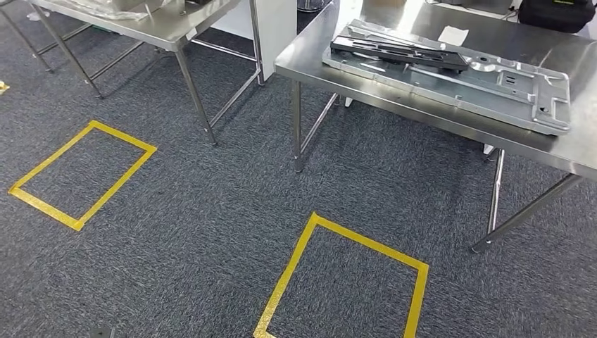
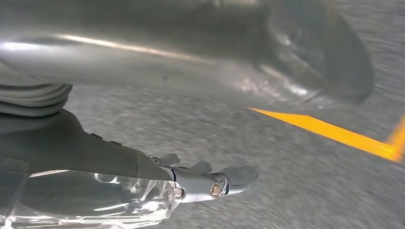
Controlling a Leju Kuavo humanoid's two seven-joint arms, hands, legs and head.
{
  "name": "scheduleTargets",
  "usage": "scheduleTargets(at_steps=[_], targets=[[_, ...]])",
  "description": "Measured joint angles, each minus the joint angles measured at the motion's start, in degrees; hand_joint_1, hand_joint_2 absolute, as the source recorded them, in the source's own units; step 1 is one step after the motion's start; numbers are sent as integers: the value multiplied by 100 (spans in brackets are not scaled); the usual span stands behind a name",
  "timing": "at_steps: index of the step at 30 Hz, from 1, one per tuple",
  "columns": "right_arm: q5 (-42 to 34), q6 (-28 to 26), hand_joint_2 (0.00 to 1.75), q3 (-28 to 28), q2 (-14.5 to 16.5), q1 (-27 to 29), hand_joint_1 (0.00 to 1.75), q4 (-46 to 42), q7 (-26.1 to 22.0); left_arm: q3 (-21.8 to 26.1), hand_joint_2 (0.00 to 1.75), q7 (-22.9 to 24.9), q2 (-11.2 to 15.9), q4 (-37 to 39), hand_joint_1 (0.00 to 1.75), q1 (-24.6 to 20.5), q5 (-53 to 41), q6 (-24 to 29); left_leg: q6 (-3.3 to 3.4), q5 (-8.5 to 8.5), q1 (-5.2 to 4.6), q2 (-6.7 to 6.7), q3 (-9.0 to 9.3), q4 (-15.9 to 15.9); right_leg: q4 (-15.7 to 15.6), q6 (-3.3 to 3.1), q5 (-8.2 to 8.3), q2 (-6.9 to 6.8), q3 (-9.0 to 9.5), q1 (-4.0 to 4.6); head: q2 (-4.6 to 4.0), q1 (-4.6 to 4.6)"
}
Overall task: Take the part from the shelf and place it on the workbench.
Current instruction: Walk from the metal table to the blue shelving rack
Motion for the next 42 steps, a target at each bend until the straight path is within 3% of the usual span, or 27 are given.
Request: scheduleTargets(at_steps=[2, 4, 6, 7, 8, 9, 11, 13, 15, 17, 19, 21, 22, 23, 25, 27, 28, 30, 31, 33, 35, 36, 37, 38, 40, 42], targets=[[175, -29, 0, -7, -22, -14, 0, 146, 480, 5, 0, 300, -30, 0, 0, 13, 93, 49, 85, 70, 26, -111, -7, -41, 202, 68, -185, 213, -68, -23, 0, 19], [291, -24, 0, -12, -38, 2, 0, 284, 1012, 10, 0, 536, -78, 0, 0, 12, 148, 123, 154, 124, 33, -231, -47, -58, 862, 103, -604, 512, -357, -40, 0, 48], [367, 16, 0, -14, -39, 22, 0, 404, 1512, 11, 0, 646, -120, 0, 0, 29, 154, 226, 173, 147, 21, -372, -93, -46, 1558, 111, -882, 596, -678, -44, 0, 56], [392, 43, 0, -19, -40, 28, 0, 451, 1734, 12, 0, 675, -137, 0, 0, 43, 151, 297, 172, 151, 18, -448, -105, -35, 1656, 111, -852, 604, -724, -46, 0, 57], [409, 72, 0, -32, -40, 31, 0, 490, 1942, 12, 0, 703, -156, 0, 0, 54, 144, 390, 166, 150, 17, -526, -111, -19, 1522, 105, -709, 615, -660, -50, 0, 57], [417, 102, 0, -55, -40, 33, 0, 518, 2106, 12, 0, 739, -172, 0, 0, 61, 134, 505, 156, 145, 17, -604, -113, -1, 1177, 90, -487, 668, -496, -58, 0, 61], [408, 179, 0, -126, -46, 40, 0, 559, 2292, 11, 0, 831, -202, 0, 0, 58, 104, 707, 115, 127, 11, -743, -136, 51, 411, 49, -160, 935, -148, -80, 0, 67], [383, 340, 0, -198, -54, 35, 0, 593, 2334, 4, 0, 901, -216, 0, 0, 61, 56, 787, 39, 127, 14, -857, -190, 81, 90, 19, -93, 1091, -16, -79, 0, 69], [390, 521, 0, -240, -57, 17, 0, 612, 2308, -2, 0, 912, -217, 0, 0, 87, 22, 773, -47, 147, 29, -951, -228, 65, 61, -26, -78, 980, -11, -79, 0, 69], [438, 642, 0, -251, -58, 18, 0, 620, 2249, -4, 0, 887, -221, 1, 0, 105, 7, 738, -102, 28, 33, -772, -300, 224, -4, -108, -41, 836, 12, -102, 0, 53], [484, 726, 0, -251, -64, 42, 0, 625, 2178, -8, 0, 867, -226, 2, 0, 93, -35, 713, -160, -330, 46, -459, -557, 818, -41, -166, -26, 668, 26, -107, 0, 20], [520, 769, 0, -251, -77, 63, 0, 628, 2121, -17, 0, 868, -226, 2, 0, 93, -72, 702, -228, -645, 68, -345, -870, 1522, -33, -182, -34, 503, 17, -93, 0, 5], [535, 779, 0, -251, -83, 67, 0, 631, 2104, -25, 0, 870, -226, 2, 0, 106, -79, 701, -251, -665, 75, -329, -924, 1664, -26, -181, -40, 426, 14, -87, 0, 7], [541, 785, 0, -251, -87, 65, 0, 633, 2093, -33, 0, 871, -226, 2, 0, 121, -80, 701, -262, -571, 81, -311, -860, 1568, -17, -174, -47, 352, 12, -83, 0, 6], [544, 793, 0, -251, -89, 61, 0, 640, 2085, -48, 0, 872, -223, 2, 0, 132, -80, 701, -244, -218, 78, -157, -442, 811, 8, -141, -72, 213, 26, -76, 0, 4], [545, 796, 0, -250, -91, 60, 0, 647, 2084, -66, 0, 871, -222, 2, 0, 118, -80, 701, -178, -4, 48, 23, -113, 176, 32, -83, -105, 96, 47, -51, 0, 14], [546, 796, 0, -250, -92, 54, 0, 650, 2083, -77, 0, 871, -222, 2, 0, 117, -80, 701, -139, 14, 29, 57, -72, 67, 37, -50, -114, 49, 58, -41, 0, 21], [548, 794, 0, -249, -95, 28, 0, 653, 2082, -93, 0, 871, -219, 2, 0, 135, -81, 701, -60, 37, 11, -51, -103, 54, 25, 22, -115, -32, 81, -42, 0, 32], [551, 791, 0, -249, -98, 16, 0, 653, 2082, -98, 0, 872, -218, 2, 0, 149, -85, 701, -20, 62, 17, -102, -101, 33, 45, 60, -141, 3, 86, -55, -1, 34], [568, 780, 0, -249, -108, 18, 0, 656, 2080, -118, 0, 887, -219, 2, 0, 153, -123, 704, 62, 123, 42, -202, -101, -13, 332, 114, -373, 246, -27, -75, -1, 54], [595, 772, 0, -249, -114, 41, 0, 664, 2085, -152, 0, 943, -220, 2, 0, 140, -184, 720, 108, 156, 42, -311, -134, -17, 1048, 129, -785, 514, -357, -82, 0, 75], [610, 773, 0, -249, -115, 50, 0, 668, 2092, -167, 0, 983, -221, 2, 0, 139, -211, 731, 117, 164, 37, -377, -152, -11, 1408, 131, -931, 566, -530, -81, 0, 80], [626, 777, 0, -249, -117, 57, 0, 670, 2104, -176, 0, 1024, -221, 2, 0, 144, -229, 741, 119, 167, 32, -447, -163, -4, 1623, 132, -968, 588, -635, -82, 0, 79], [641, 783, 0, -249, -119, 61, 0, 671, 2125, -183, 0, 1057, -222, 2, 0, 152, -242, 747, 117, 168, 29, -521, -168, 5, 1626, 129, -885, 600, -643, -83, 0, 79], [671, 814, 0, -249, -128, 64, 0, 674, 2203, -196, 0, 1114, -229, 2, 0, 163, -256, 748, 100, 163, 32, -674, -167, 32, 1034, 104, -472, 703, -375, -91, 0, 82], [715, 866, 0, -249, -143, 70, 0, 685, 2313, -219, 0, 1166, -243, 2, 0, 153, -269, 721, 49, 153, 23, -817, -196, 79, 345, 63, -192, 1007, -75, -111, 0, 84]])
